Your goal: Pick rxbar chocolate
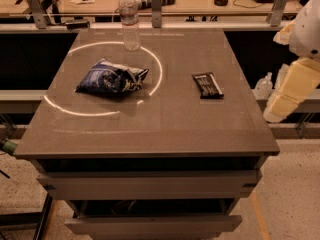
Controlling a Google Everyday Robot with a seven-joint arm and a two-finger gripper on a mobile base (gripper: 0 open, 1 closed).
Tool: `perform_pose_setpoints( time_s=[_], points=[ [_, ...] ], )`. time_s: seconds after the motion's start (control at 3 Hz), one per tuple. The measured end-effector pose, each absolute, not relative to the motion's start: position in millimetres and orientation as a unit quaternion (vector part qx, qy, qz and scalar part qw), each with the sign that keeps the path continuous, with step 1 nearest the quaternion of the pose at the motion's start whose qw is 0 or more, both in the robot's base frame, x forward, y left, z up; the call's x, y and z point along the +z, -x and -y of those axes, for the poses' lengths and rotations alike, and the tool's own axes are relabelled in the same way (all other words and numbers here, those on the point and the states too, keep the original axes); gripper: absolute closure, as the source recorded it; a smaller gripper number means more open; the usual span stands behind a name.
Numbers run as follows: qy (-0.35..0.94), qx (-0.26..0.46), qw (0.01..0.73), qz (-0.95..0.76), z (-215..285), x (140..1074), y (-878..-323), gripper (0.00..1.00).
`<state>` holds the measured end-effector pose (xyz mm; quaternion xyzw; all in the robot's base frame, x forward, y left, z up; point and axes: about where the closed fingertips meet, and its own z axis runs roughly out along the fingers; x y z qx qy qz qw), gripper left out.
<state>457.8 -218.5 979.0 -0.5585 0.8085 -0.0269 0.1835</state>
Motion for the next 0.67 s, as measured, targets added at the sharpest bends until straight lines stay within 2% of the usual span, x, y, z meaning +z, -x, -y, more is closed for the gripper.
perform_pose_setpoints(
  time_s=[0.33, 0.67],
  points=[
    [0.468, -0.016, 0.238, -0.851, 222, 983, -505, 0.0],
    [0.383, -0.005, 0.26, -0.886, 229, 985, -544, 0.0]
  ],
)
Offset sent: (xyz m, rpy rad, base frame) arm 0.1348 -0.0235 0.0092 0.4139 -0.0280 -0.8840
